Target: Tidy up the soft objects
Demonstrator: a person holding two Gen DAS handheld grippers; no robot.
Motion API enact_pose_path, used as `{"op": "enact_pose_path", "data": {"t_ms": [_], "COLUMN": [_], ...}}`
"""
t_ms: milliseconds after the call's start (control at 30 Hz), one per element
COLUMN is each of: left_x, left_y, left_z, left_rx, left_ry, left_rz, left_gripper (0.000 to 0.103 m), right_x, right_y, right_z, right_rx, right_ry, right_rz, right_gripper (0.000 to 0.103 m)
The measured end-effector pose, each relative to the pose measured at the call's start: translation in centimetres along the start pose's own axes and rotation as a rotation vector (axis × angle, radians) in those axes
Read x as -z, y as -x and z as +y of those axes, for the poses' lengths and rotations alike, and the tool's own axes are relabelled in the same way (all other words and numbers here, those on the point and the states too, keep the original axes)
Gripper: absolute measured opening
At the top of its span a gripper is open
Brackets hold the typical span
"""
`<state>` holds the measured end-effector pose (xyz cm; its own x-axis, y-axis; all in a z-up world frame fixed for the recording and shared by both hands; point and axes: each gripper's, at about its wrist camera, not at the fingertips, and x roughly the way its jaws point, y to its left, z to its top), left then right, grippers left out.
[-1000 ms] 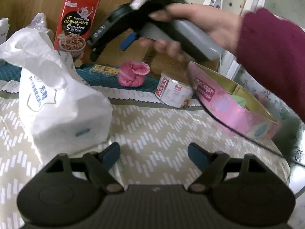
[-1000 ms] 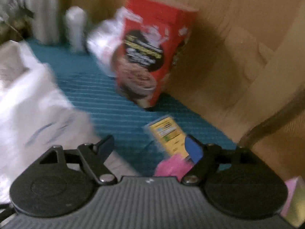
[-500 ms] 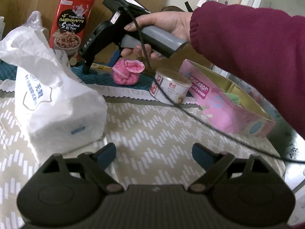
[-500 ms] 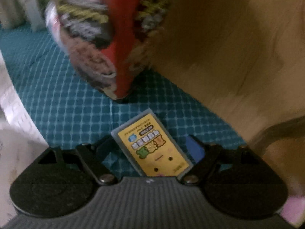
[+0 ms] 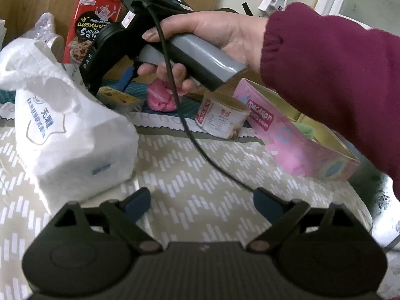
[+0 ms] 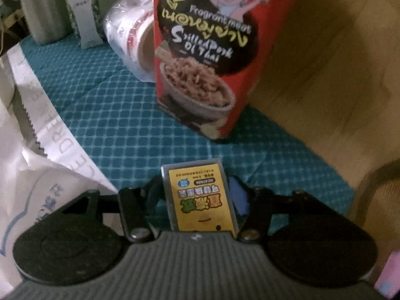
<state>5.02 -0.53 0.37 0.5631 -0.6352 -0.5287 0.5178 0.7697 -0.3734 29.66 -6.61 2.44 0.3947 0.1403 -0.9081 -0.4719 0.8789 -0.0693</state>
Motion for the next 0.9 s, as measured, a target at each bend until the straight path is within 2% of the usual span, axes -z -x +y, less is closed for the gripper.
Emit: {"op": "enact_pose_path", "data": {"t_ms": [133,267,433,533,600,733,900], "left_x": [-0.1,-0.1,0.4,1.0,1.6,2.2,2.3], "left_y": [0.1,0.6,1.5,1.9,2.0,1.3,0.9], "left_z": [0.1,0.2,-1.1,-2.4,-3.5,-4.7,-5.1], "left_rx": [0.019,0.063,0.222,0.354,0.394,0.393,0.365], "left_ry": [0.007,0.005,-0.067,-0.161,-0.234,-0.305,-0.313], "left_rz": [-0.006,-0.029,-0.05,-0.019,-0.003,0.059,0.08], "left_gripper": [0.093,0.093,0.093,0.093,0.094,0.095,0.095], "right_x": [0.8,3.1,5.6,7.5,9.2,13.5,21.0], "right_y": [0.5,2.1,3.8,4.6,5.5,7.4,11.1], "right_z": [-0.1,-0.1,0.4,0.3,-0.1,-1.1,-1.6], "right_rx": [0.009,0.015,-0.01,-0.032,-0.046,-0.076,-0.08], "right_ry": [-0.08,-0.093,-0.108,-0.119,-0.133,-0.168,-0.166], "right_rz": [-0.001,0.002,-0.001,-0.011,-0.024,-0.056,-0.125], "right_gripper": [0.061,0.061,0.061,0.061,0.061,0.061,0.061]}}
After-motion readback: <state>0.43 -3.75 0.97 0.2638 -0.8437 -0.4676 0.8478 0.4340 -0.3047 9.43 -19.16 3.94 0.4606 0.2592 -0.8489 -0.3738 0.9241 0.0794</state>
